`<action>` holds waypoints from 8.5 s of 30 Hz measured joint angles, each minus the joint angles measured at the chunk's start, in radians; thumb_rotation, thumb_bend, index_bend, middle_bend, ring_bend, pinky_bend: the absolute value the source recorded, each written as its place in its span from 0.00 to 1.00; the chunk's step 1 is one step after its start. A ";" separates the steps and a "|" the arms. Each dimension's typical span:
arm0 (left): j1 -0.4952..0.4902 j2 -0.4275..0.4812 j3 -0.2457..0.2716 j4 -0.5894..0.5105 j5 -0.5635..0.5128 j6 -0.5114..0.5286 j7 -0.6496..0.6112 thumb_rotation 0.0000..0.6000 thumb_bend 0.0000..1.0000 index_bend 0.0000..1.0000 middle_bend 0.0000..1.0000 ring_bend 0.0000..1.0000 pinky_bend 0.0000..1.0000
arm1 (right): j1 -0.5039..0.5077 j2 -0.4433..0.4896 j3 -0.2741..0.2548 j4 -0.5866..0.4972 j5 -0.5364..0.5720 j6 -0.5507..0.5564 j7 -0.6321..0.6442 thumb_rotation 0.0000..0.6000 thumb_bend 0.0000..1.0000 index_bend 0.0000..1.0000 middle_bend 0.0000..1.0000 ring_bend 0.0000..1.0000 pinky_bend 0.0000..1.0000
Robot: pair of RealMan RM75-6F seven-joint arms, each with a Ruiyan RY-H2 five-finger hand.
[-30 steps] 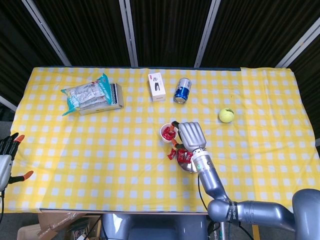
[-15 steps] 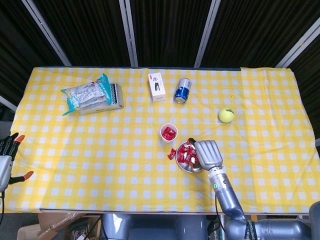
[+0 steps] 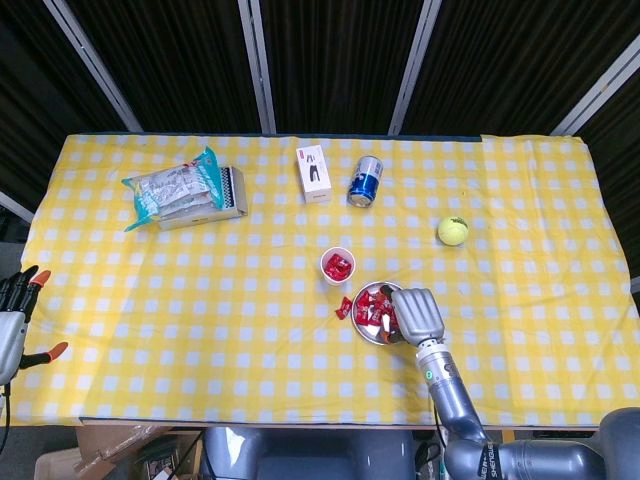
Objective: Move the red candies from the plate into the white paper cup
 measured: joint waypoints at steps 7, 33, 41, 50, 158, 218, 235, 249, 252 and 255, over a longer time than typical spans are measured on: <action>-0.002 0.003 -0.001 0.002 -0.004 -0.008 -0.008 1.00 0.06 0.00 0.00 0.00 0.00 | 0.008 -0.037 0.023 0.065 0.017 -0.042 0.004 1.00 0.19 0.42 0.86 0.85 0.95; -0.006 0.009 -0.001 -0.002 -0.013 -0.024 -0.011 1.00 0.06 0.00 0.00 0.00 0.00 | -0.001 -0.087 0.050 0.187 0.024 -0.134 0.057 1.00 0.55 0.63 0.86 0.85 0.95; -0.005 0.009 0.000 -0.001 -0.009 -0.020 -0.015 1.00 0.06 0.00 0.00 0.00 0.00 | -0.009 -0.041 0.067 0.105 -0.004 -0.105 0.055 1.00 0.56 0.63 0.87 0.85 0.95; -0.004 0.010 0.001 -0.003 -0.006 -0.019 -0.014 1.00 0.06 0.00 0.00 0.00 0.00 | -0.004 0.065 0.145 -0.050 -0.020 -0.055 0.033 1.00 0.56 0.63 0.86 0.85 0.95; -0.005 0.007 0.003 -0.003 0.000 -0.015 -0.010 1.00 0.06 0.00 0.00 0.00 0.00 | -0.043 -0.036 0.043 0.129 0.118 -0.092 0.009 1.00 0.52 0.62 0.86 0.85 0.95; -0.013 0.027 0.005 -0.013 -0.024 -0.055 -0.032 1.00 0.06 0.00 0.00 0.00 0.00 | 0.205 -0.054 0.257 0.080 0.170 -0.162 -0.092 1.00 0.65 0.64 0.86 0.85 0.95; -0.010 0.035 0.007 -0.018 -0.026 -0.055 -0.040 1.00 0.06 0.00 0.00 0.00 0.00 | 0.272 -0.125 0.269 0.205 0.170 -0.158 -0.063 1.00 0.36 0.44 0.86 0.85 0.95; -0.007 0.030 0.005 -0.015 -0.018 -0.039 -0.037 1.00 0.06 0.00 0.00 0.00 0.00 | 0.216 -0.045 0.210 0.017 0.125 -0.074 -0.084 1.00 0.35 0.43 0.87 0.85 0.95; -0.006 0.028 0.004 -0.014 -0.015 -0.034 -0.036 1.00 0.06 0.00 0.00 0.00 0.00 | 0.184 -0.003 0.158 -0.070 0.095 -0.046 -0.101 1.00 0.35 0.41 0.86 0.85 0.95; -0.005 0.025 0.005 -0.013 -0.011 -0.029 -0.033 1.00 0.06 0.00 0.00 0.00 0.00 | 0.149 0.035 0.086 -0.137 0.049 -0.021 -0.119 1.00 0.35 0.35 0.86 0.85 0.95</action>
